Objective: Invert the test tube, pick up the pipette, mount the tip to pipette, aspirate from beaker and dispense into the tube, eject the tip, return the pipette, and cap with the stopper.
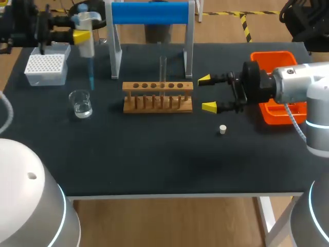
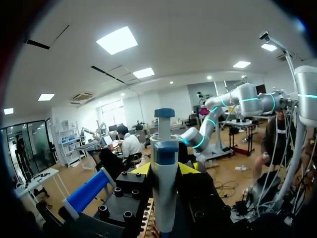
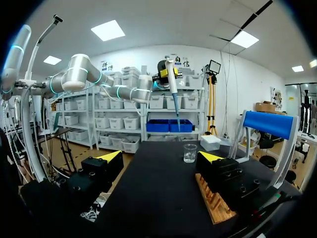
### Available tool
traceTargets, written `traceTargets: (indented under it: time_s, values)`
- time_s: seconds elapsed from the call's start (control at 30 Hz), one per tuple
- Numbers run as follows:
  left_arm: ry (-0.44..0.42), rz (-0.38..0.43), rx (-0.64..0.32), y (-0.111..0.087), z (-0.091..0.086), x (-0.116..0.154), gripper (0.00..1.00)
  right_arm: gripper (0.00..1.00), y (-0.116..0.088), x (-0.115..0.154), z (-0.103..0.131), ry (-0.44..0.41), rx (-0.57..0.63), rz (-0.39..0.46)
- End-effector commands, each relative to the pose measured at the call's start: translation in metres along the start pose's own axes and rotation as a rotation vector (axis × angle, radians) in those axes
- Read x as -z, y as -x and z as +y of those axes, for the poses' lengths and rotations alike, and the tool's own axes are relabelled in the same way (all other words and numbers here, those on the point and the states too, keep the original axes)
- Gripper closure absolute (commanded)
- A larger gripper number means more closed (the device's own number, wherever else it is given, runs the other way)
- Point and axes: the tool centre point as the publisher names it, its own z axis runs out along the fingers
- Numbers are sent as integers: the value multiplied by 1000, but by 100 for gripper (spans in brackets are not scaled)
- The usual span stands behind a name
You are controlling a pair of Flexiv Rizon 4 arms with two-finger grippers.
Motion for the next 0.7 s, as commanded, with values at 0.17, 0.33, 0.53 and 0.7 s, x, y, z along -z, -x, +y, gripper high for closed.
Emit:
traceTargets:
  time_s: [0.17,0.33,0.53,0.7]
  values:
    - [3,-41,7,6,20,39,100,0,0,1,1,-2,0,1]
    - [-4,-71,18,15,31,47,100,0,0,1,1,-2,0,1]
    - [-24,-97,20,28,40,54,100,0,0,1,1,-2,0,1]
    - [-39,-113,24,40,47,58,100,0,0,1,1,-2,0,1]
